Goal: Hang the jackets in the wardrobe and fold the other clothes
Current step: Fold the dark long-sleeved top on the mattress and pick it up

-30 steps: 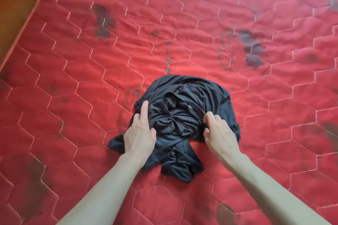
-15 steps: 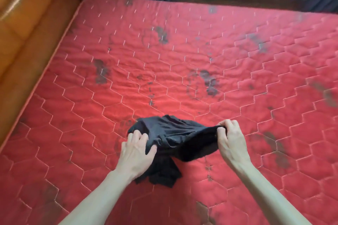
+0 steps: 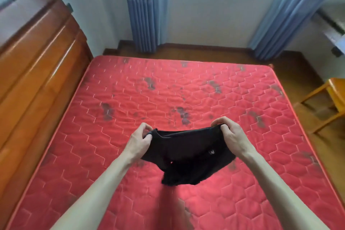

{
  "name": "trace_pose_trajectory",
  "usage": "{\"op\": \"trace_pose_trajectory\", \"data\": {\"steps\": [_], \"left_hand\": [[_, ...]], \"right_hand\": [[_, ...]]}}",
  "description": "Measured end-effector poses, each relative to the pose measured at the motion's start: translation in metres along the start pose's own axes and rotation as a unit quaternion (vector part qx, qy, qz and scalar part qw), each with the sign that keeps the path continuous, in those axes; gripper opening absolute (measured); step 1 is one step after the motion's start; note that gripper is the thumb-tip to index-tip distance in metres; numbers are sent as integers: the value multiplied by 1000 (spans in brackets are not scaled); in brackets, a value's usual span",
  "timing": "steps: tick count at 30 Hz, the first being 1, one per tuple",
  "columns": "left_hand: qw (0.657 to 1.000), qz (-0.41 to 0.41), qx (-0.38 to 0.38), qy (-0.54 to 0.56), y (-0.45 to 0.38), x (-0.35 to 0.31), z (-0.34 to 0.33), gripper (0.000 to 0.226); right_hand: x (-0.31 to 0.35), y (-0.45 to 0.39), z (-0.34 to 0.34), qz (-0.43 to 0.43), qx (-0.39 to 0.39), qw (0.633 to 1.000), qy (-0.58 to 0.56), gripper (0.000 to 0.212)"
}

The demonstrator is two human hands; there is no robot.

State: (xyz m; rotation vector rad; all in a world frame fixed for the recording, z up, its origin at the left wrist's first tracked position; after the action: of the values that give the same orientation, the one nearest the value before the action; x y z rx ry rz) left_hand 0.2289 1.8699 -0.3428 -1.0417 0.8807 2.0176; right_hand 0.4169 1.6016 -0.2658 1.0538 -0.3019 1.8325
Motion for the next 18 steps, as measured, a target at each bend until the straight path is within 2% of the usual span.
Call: {"op": "trace_pose_trajectory", "data": {"steps": [3,7,11,12,15,18], "left_hand": [[995,-62,50,-53,8,-63,3,20],[984,-130,114,-38,12,-131,0,28],[974,-183,133,-20,14,-190,-1,11],[972,-190,141,-8,16,-203,-3,4],[964,-203,169,1,25,-239,-8,5],[961,-214,176,-8,30,-268,-3,14]], "right_hand": [[19,11,47,8,-4,1000,-6,41],[31,24,93,19,25,997,67,35],[31,42,120,46,84,982,160,7],[32,47,126,63,86,981,161,4],[36,58,154,112,55,983,132,4],[41,63,180,137,40,981,134,1]]}}
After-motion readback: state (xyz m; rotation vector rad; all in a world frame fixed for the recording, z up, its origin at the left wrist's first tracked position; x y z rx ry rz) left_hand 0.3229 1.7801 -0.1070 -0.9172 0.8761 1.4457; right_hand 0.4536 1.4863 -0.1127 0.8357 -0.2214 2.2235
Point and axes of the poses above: each hand's wrist, its own y-axis away from the middle knuckle, its own z-axis out of the back of the hand, x = y × z, the point moved 9 cm from there along -y, towards the middle knuckle, and after that the axes turned 4 degrees about -z, right-handed, at the moved point
